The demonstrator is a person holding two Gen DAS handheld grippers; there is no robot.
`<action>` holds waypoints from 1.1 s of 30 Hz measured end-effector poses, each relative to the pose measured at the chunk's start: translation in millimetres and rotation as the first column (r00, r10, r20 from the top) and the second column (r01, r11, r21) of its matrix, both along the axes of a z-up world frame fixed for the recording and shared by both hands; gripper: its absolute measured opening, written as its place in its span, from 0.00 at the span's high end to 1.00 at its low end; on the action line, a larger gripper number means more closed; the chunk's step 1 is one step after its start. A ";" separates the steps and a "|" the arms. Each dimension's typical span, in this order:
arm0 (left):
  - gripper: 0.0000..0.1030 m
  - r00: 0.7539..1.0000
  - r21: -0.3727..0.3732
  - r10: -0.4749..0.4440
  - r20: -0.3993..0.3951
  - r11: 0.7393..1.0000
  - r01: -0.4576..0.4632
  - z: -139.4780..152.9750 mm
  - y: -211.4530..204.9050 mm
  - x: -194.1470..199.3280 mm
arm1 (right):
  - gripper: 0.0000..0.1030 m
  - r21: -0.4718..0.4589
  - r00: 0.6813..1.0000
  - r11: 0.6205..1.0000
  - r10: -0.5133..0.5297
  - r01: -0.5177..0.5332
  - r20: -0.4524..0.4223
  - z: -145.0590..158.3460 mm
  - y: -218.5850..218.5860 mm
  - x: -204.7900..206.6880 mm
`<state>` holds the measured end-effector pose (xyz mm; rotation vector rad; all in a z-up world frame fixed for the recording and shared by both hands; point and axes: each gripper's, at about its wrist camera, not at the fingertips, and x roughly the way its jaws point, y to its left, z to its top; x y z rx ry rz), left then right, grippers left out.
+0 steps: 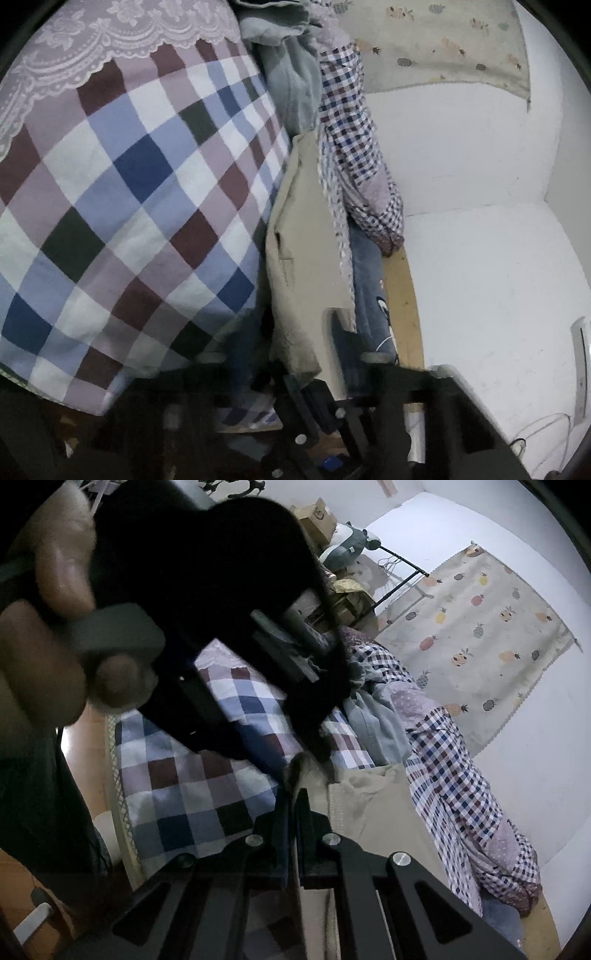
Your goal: Fold clothes
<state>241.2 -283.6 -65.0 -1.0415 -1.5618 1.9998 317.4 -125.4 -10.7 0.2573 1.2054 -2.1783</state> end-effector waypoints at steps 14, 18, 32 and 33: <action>0.97 0.995 0.066 -0.020 -0.099 0.998 0.026 16.1 3.4 10.2 | 0.46 -0.019 0.975 0.976 -0.219 0.219 -0.036 2.7 -4.2 -42.3; 0.97 0.993 0.081 -0.025 -0.116 0.996 0.034 18.5 8.4 3.8 | 0.96 -0.033 0.968 0.968 -0.248 0.249 0.028 7.2 -2.5 -60.9; 0.24 0.998 0.002 -0.026 -0.066 1.000 0.026 28.5 8.3 -46.9 | 0.97 -0.159 0.960 0.960 -0.197 0.230 0.198 42.6 17.9 -52.4; 0.24 0.997 -0.012 -0.034 -0.071 0.999 0.033 32.0 8.3 -55.3 | 0.97 -0.171 0.959 0.958 -0.194 0.230 0.205 46.1 19.4 -50.1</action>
